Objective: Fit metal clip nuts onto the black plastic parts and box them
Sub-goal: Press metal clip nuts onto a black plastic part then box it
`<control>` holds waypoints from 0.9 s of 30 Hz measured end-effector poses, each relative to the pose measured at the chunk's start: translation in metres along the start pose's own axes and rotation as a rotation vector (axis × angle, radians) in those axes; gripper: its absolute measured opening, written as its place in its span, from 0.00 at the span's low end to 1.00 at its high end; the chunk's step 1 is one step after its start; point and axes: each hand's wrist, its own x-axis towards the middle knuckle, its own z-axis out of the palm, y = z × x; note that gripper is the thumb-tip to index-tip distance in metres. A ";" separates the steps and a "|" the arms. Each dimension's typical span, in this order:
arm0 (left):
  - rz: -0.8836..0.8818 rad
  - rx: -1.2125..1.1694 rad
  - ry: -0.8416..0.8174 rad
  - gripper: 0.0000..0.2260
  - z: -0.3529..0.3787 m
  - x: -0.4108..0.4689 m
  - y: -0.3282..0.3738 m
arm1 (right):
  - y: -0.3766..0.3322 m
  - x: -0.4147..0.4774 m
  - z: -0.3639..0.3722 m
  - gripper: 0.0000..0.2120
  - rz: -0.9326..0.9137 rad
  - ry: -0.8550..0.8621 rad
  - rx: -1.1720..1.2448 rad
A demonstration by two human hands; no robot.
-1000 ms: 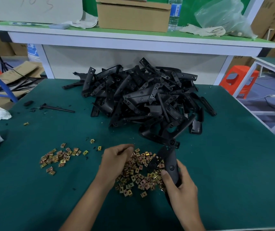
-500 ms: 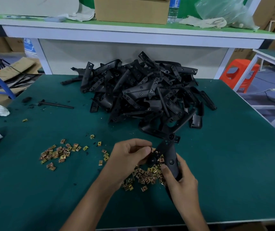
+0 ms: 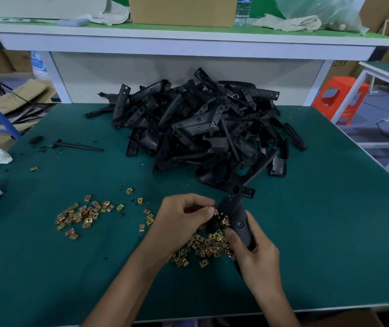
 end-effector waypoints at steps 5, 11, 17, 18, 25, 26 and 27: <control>0.031 0.094 -0.064 0.05 0.004 0.003 0.003 | 0.002 -0.001 0.001 0.23 0.000 0.018 0.007; 0.078 0.135 0.045 0.04 0.008 0.005 -0.015 | 0.003 -0.003 -0.001 0.20 0.016 0.071 0.002; 0.123 1.005 0.100 0.19 -0.027 0.032 -0.040 | -0.002 -0.002 -0.004 0.18 0.060 0.111 0.064; 0.087 1.066 0.036 0.21 -0.026 0.034 -0.042 | -0.003 -0.002 -0.004 0.18 0.060 0.099 0.057; 0.140 0.965 0.076 0.07 -0.024 0.045 -0.045 | -0.006 -0.003 -0.003 0.19 0.025 0.088 0.047; 0.134 0.931 0.072 0.05 -0.024 0.045 -0.043 | -0.007 -0.003 -0.003 0.19 0.022 0.089 0.046; 0.127 0.885 0.072 0.04 -0.025 0.045 -0.041 | -0.007 -0.003 -0.003 0.19 0.019 0.090 0.046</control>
